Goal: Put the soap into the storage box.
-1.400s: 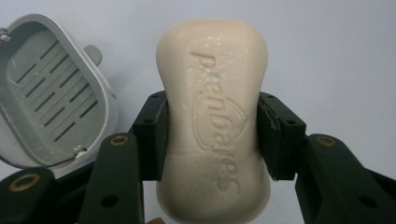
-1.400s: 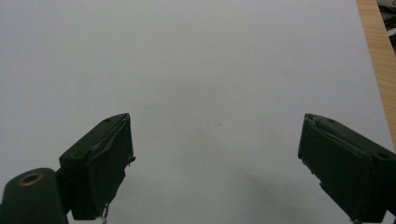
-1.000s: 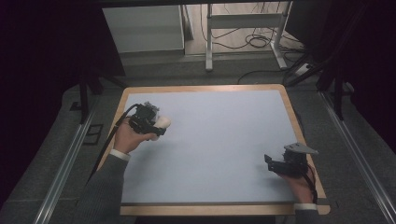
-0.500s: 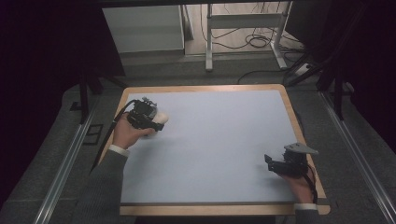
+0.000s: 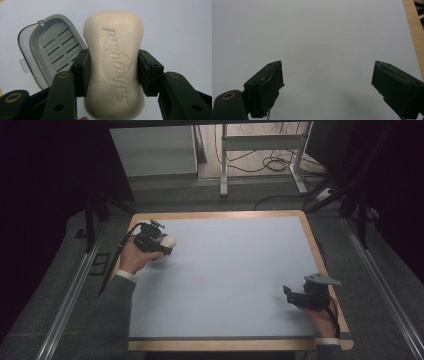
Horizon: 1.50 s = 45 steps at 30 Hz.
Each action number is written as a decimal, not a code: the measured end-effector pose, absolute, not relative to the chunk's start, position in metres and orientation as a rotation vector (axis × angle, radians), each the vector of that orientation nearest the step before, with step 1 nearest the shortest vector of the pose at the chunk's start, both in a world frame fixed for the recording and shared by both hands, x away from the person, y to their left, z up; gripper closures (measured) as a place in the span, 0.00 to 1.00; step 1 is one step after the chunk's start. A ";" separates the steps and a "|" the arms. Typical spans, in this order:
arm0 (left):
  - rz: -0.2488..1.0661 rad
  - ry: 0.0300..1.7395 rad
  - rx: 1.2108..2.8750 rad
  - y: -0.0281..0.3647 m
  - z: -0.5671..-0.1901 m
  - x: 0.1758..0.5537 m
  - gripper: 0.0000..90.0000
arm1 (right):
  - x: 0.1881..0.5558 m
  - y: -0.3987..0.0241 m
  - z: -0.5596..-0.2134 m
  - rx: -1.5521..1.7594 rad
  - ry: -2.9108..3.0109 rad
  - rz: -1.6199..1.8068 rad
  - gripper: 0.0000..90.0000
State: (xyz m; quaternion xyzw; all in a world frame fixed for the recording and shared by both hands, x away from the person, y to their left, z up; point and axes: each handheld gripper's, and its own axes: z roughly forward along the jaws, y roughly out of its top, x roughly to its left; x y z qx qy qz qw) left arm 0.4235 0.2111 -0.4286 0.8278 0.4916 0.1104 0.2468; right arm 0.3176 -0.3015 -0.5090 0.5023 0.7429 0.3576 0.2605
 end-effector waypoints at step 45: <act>0.309 1.578 2.186 0.231 -0.453 0.470 0.55 | 0.318 -0.303 -0.511 1.365 2.010 0.956 0.11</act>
